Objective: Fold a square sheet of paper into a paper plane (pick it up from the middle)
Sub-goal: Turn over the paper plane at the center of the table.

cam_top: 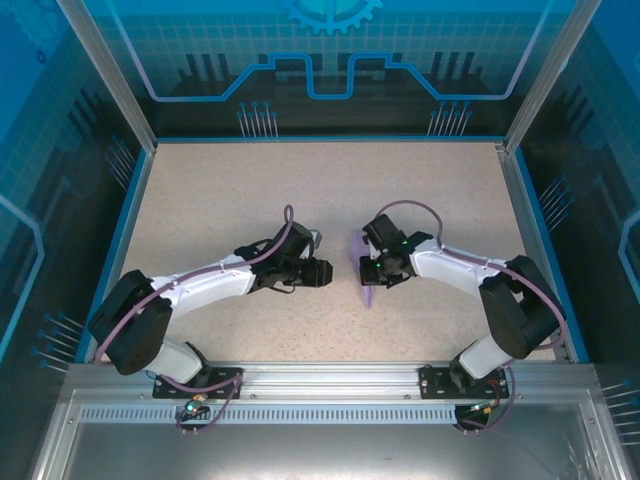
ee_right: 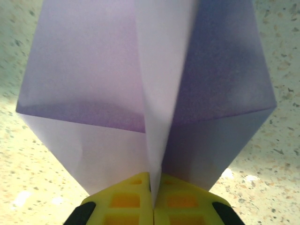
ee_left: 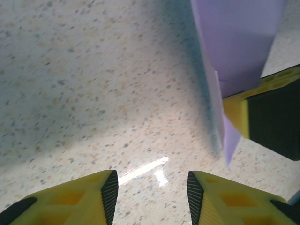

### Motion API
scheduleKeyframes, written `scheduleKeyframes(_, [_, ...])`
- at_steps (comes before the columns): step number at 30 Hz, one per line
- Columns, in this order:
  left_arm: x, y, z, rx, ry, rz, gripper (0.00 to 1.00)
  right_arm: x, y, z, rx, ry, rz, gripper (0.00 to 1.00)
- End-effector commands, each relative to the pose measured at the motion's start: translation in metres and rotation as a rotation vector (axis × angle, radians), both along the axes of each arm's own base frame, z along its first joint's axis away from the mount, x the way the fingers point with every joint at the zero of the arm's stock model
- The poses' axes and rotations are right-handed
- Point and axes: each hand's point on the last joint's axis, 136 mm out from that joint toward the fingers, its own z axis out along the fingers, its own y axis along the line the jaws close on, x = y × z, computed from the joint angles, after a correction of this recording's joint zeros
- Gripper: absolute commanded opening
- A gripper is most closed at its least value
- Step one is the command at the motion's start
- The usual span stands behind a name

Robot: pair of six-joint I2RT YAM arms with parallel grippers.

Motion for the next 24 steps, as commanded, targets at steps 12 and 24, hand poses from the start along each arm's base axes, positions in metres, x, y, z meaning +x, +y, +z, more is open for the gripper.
scheduleKeyframes(12, [-0.010, 0.022, -0.007, 0.041, 0.011, 0.021, 0.47, -0.003, 0.007, -0.020, -0.215, -0.014, 0.133, 0.15])
scheduleKeyframes(24, [-0.010, 0.023, -0.004, 0.039, 0.003, 0.010, 0.61, -0.003, 0.016, -0.026, -0.257, -0.028, 0.163, 0.24])
